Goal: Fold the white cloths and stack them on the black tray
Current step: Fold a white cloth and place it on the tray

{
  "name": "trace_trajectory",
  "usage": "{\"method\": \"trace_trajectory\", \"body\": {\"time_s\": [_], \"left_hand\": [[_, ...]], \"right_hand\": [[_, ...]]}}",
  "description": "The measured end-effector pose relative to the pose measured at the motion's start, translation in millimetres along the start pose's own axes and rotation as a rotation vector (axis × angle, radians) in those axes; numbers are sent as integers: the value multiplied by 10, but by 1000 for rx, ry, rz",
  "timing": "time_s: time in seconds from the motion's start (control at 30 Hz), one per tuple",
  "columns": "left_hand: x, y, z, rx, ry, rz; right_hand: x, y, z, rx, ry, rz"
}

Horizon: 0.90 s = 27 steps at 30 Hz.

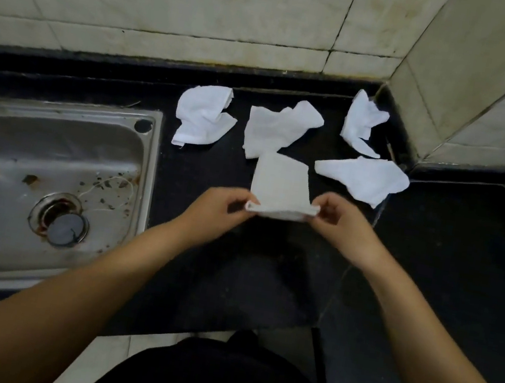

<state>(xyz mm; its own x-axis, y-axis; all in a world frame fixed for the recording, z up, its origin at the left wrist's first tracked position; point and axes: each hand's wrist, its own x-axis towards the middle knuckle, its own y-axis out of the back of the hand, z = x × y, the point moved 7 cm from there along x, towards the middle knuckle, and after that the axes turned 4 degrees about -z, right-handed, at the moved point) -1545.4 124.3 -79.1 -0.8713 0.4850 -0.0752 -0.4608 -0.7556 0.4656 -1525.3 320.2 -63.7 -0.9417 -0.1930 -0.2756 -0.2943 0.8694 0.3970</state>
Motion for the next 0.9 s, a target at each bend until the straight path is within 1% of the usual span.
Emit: {"method": "trace_trajectory", "body": {"time_s": [0.1, 0.17, 0.2, 0.23, 0.37, 0.47, 0.53, 0.67, 0.73, 0.83, 0.9], "left_hand": [[-273, -412, -367, 125, 143, -278], [-376, -574, -498, 147, 209, -434], [-377, -590, -529, 153, 233, -465], [-342, -572, -544, 152, 250, -462], [57, -367, -503, 93, 277, -286], [458, -253, -459, 161, 293, -140], [652, -244, -495, 213, 331, -84], [749, -359, -693, 345, 453, -96], [711, -373, -705, 406, 472, -48], [607, -349, -666, 478, 495, 73], [509, -372, -675, 518, 541, 116]], "right_hand": [[-278, -379, 529, -93, -145, -191], [-398, -533, 695, -134, -224, -301], [-408, -544, 735, -122, -253, -313], [-391, -518, 738, -95, -263, -296], [-122, -250, 640, 20, -260, -81], [173, -62, 697, 30, -323, 92], [358, -13, 764, -5, -380, 161], [530, -72, 904, -132, -493, 192], [530, -91, 926, -217, -501, 211], [464, -67, 897, -315, -487, 262], [413, -113, 892, -401, -524, 238]]}}
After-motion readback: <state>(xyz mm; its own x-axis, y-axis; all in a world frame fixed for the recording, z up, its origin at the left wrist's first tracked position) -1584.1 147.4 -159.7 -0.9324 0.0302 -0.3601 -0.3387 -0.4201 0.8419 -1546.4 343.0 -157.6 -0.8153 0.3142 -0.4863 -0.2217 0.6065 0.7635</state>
